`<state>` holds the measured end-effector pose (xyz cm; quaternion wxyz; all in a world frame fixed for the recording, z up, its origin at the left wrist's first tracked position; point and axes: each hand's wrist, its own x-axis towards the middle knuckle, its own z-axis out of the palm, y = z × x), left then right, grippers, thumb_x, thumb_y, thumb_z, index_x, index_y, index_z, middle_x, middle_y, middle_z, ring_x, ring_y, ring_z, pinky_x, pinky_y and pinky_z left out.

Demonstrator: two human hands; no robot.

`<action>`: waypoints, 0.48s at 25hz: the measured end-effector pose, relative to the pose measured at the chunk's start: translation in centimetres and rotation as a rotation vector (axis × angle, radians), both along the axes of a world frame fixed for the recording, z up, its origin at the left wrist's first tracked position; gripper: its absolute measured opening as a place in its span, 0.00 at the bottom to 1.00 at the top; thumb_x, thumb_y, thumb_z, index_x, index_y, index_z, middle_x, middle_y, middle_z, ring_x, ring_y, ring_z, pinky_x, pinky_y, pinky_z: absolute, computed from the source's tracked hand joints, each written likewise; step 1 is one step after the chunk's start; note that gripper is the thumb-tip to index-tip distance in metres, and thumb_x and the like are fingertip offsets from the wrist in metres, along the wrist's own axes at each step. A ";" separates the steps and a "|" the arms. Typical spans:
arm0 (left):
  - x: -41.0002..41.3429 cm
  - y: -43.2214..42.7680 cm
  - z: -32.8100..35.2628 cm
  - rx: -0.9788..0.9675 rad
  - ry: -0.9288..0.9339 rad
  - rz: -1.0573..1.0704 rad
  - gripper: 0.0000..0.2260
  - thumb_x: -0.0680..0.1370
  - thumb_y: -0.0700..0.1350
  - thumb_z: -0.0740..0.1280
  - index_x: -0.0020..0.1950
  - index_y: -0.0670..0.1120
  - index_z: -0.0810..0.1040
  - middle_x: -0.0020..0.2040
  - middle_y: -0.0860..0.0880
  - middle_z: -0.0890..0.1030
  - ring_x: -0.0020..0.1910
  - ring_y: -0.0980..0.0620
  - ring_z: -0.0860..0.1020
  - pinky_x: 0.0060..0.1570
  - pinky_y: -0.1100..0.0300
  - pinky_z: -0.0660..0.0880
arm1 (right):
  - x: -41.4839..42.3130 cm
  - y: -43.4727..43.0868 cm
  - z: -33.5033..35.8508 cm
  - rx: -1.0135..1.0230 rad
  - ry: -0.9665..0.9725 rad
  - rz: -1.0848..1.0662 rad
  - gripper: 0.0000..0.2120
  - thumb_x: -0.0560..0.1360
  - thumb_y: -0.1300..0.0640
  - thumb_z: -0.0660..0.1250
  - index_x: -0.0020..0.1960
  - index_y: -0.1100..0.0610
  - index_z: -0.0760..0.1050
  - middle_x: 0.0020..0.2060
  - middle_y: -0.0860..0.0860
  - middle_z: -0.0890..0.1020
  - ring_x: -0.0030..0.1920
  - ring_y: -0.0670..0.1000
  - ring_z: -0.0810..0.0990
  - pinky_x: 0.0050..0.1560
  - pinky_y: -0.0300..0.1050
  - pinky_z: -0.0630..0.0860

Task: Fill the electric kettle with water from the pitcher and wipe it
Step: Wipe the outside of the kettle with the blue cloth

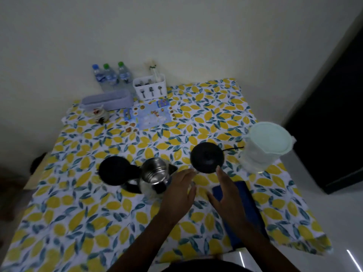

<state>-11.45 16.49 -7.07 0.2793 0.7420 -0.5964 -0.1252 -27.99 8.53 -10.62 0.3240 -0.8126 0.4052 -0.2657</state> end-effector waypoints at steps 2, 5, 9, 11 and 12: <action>2.2 2.3 0.9 -0.033 -0.006 0.038 0.18 0.82 0.47 0.60 0.72 0.47 0.69 0.72 0.48 0.70 0.72 0.50 0.67 0.72 0.57 0.64 | 2.8 1.4 0.2 -0.026 0.036 0.088 0.41 0.73 0.44 0.66 0.77 0.50 0.46 0.77 0.48 0.54 0.76 0.48 0.53 0.72 0.45 0.58; 5.3 5.6 2.7 -0.115 -0.032 0.110 0.16 0.82 0.46 0.61 0.69 0.47 0.72 0.70 0.47 0.73 0.70 0.48 0.69 0.69 0.52 0.69 | 6.7 3.5 0.5 -0.051 0.038 0.187 0.45 0.72 0.47 0.71 0.77 0.55 0.46 0.78 0.53 0.52 0.78 0.51 0.51 0.74 0.47 0.56; 9.7 8.8 4.5 -0.300 -0.100 0.337 0.16 0.80 0.46 0.63 0.67 0.47 0.72 0.70 0.46 0.70 0.71 0.48 0.65 0.70 0.55 0.62 | 10.8 4.7 0.6 -0.021 0.069 0.164 0.49 0.68 0.50 0.76 0.76 0.60 0.46 0.76 0.55 0.49 0.77 0.57 0.51 0.75 0.51 0.55; 11.9 9.9 4.8 -0.303 -0.015 0.522 0.21 0.80 0.46 0.64 0.72 0.46 0.67 0.74 0.44 0.64 0.74 0.46 0.61 0.72 0.55 0.56 | 12.2 5.0 0.9 0.058 0.081 0.107 0.52 0.67 0.50 0.77 0.76 0.57 0.43 0.74 0.49 0.46 0.77 0.53 0.50 0.74 0.48 0.54; 12.8 10.2 4.8 -0.260 0.104 0.565 0.24 0.80 0.48 0.63 0.75 0.46 0.62 0.77 0.44 0.61 0.76 0.45 0.58 0.73 0.53 0.55 | 12.6 5.1 0.9 0.098 0.071 0.089 0.53 0.67 0.50 0.77 0.76 0.54 0.41 0.74 0.46 0.47 0.77 0.51 0.49 0.73 0.46 0.54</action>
